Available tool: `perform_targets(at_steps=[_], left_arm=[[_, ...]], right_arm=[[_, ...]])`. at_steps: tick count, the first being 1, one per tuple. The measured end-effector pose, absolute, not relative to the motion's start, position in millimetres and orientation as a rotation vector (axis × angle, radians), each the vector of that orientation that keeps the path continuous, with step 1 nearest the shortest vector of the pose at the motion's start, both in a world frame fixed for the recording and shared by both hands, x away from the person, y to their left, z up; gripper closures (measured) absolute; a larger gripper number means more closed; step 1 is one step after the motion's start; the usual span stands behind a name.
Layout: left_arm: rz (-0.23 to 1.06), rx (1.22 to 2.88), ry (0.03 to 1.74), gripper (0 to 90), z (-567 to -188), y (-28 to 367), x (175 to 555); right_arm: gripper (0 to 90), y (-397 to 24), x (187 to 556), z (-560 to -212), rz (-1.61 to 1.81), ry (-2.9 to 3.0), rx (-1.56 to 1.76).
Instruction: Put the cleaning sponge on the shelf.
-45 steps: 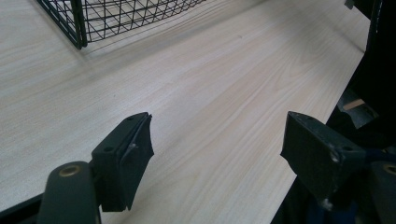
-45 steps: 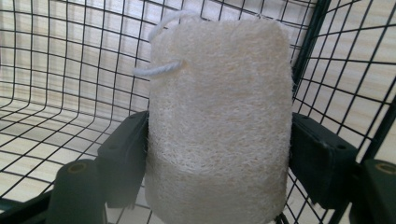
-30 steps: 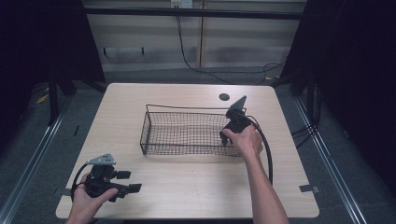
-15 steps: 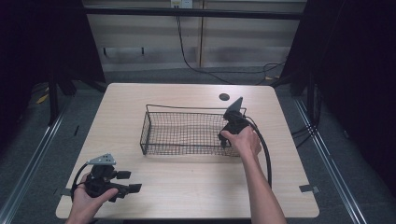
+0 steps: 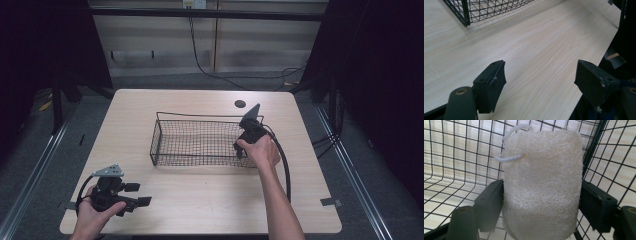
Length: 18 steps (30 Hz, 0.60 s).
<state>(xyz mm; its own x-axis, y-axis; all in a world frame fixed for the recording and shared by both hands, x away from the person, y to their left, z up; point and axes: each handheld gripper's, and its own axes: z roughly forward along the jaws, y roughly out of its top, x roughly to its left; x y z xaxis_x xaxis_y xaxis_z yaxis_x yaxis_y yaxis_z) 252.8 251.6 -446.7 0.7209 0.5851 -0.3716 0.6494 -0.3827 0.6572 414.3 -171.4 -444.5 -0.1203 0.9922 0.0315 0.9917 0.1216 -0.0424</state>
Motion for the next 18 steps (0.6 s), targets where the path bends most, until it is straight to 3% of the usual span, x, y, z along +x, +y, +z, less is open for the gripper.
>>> perform_targets(at_steps=[13,18], left_arm=[[-0.097,2.092,0.933,24.0,-447.0,251.6,253.0],[-0.099,2.097,0.927,24.0,-447.1,251.5,253.2]], right_arm=[[17.9,-173.5,413.6,-441.4,-0.037,-2.328,-2.026],[19.5,-175.5,412.9,-439.5,-0.041,-2.319,-2.035]])
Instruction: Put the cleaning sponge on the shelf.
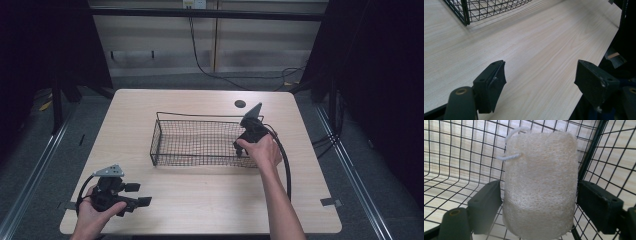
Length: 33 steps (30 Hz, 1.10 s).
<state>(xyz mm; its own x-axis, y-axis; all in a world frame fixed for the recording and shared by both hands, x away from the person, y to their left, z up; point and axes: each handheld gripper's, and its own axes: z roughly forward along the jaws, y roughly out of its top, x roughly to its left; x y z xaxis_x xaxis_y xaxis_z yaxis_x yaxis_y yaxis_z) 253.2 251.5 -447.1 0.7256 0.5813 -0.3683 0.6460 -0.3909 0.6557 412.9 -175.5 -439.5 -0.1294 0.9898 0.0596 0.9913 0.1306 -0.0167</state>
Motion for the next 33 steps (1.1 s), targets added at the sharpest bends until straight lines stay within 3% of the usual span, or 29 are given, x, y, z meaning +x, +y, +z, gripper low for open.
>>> perform_targets(at_steps=[18,33], left_arm=[[-0.098,2.097,0.929,24.0,-447,252,253],[-0.103,2.095,0.936,24.0,-448,251,253]], right_arm=[[15.8,-175,412,-426,-0.071,-2.357,-2.015],[19.1,-184,407,-410,-0.168,-2.388,-1.976]])
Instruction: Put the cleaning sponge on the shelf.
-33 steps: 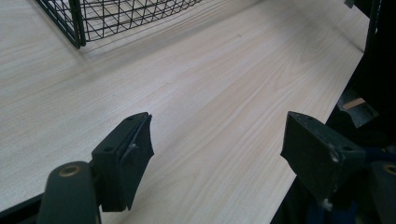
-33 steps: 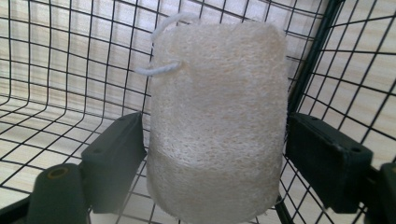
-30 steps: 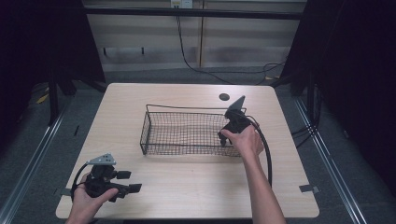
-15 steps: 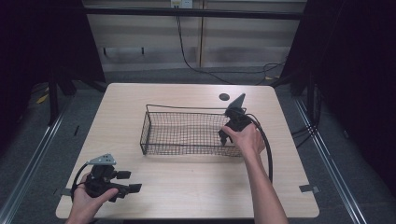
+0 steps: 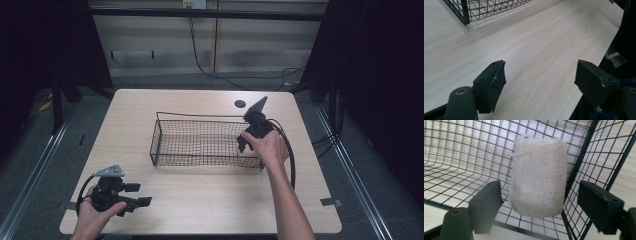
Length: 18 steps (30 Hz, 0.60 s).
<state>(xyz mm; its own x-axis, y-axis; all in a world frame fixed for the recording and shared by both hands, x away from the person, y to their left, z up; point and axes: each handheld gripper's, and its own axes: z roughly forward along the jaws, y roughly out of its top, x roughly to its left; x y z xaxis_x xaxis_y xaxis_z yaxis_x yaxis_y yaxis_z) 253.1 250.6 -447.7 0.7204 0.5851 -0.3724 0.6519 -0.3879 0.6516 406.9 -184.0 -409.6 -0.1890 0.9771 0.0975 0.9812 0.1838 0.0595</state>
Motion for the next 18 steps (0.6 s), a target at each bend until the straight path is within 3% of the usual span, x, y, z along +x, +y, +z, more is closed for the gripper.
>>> perform_targets(at_steps=[18], left_arm=[[-0.102,2.096,0.944,24.0,-448,251,253]], right_arm=[[23.2,-192,385,-389,-0.336,-2.435,-1.915]])
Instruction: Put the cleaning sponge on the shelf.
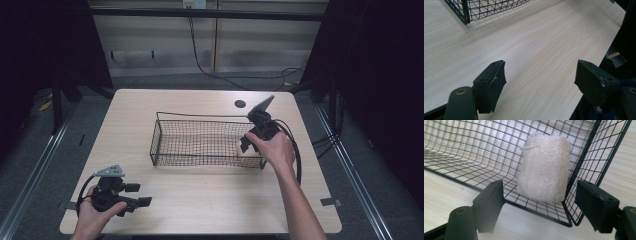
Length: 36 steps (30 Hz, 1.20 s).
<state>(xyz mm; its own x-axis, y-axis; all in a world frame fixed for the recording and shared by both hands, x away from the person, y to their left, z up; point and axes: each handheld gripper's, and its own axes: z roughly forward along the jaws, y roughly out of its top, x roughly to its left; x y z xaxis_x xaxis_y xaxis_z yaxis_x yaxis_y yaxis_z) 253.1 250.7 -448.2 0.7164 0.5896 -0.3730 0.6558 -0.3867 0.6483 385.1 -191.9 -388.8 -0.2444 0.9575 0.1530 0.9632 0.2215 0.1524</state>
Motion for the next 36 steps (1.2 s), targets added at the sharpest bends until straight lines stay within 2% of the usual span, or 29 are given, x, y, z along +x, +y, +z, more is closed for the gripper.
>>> perform_targets(at_steps=[18,36], left_arm=[[-0.102,2.101,0.944,24.0,-449,251,253],[-0.095,2.101,0.949,24.0,-449,251,253]], right_arm=[[25.4,-197,351,-379,-0.519,-2.5,-1.811],[26.7,-200,318,-385,-0.649,-2.554,-1.706]])
